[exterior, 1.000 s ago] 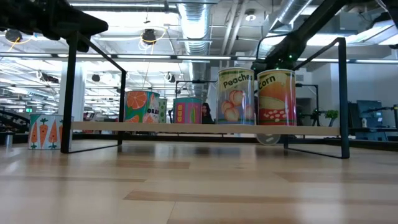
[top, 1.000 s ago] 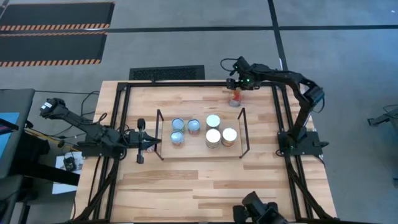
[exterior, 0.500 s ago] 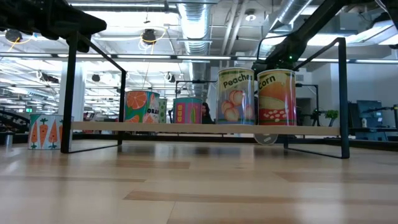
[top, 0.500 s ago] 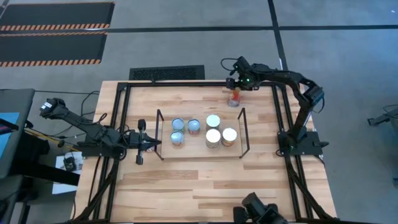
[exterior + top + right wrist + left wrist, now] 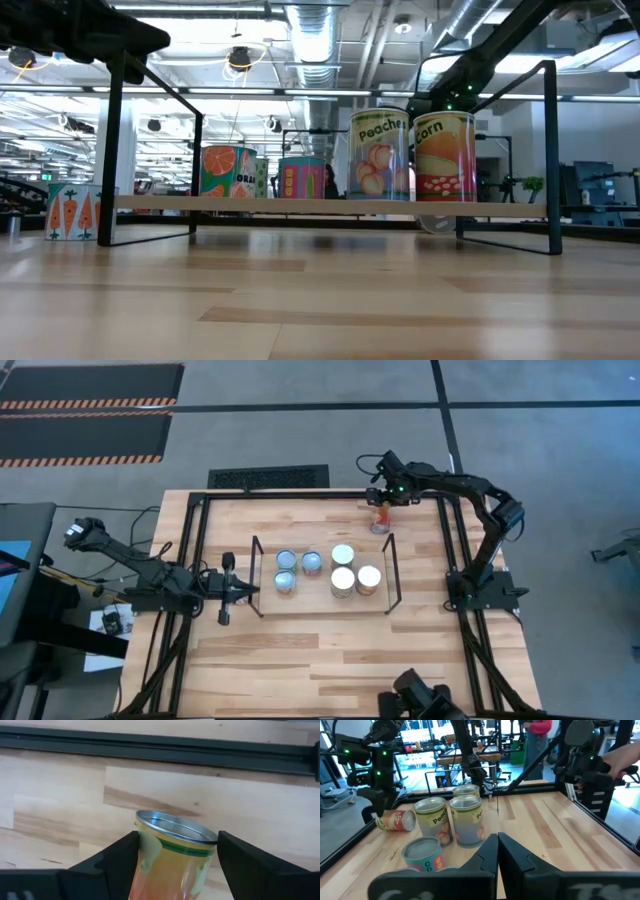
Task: Pick and place cans onto a shelf
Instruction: Put the large canned corn on the shelf aligned with the other canned corn
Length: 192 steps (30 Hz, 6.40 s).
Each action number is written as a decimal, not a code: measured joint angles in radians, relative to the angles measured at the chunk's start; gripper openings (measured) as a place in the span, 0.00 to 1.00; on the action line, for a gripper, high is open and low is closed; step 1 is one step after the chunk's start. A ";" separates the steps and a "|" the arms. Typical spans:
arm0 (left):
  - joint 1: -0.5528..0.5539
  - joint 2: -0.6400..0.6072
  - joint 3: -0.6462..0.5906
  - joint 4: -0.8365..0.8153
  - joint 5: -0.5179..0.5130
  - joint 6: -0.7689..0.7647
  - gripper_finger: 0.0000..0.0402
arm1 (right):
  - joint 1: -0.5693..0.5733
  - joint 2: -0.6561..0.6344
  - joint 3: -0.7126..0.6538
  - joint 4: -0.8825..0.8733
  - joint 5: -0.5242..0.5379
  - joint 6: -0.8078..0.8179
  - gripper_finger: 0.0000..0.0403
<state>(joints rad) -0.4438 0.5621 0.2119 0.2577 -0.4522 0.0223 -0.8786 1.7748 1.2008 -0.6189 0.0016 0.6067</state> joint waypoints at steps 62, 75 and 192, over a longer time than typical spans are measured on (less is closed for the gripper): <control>0.001 0.000 0.000 -0.037 -0.024 0.045 0.00 | -0.204 0.126 0.141 -0.067 -0.474 -0.966 0.48; 0.001 0.000 0.000 -0.050 0.000 0.045 0.00 | -0.227 0.124 0.170 -0.238 -0.478 -1.008 0.23; 0.000 0.001 0.000 -0.050 0.038 0.040 0.00 | -0.195 0.159 0.163 -0.558 -0.583 -1.221 0.01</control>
<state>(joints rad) -0.4438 0.5629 0.2119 0.2077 -0.4141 0.0625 -1.0740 1.9340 1.3636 -1.1774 -0.5816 -0.6146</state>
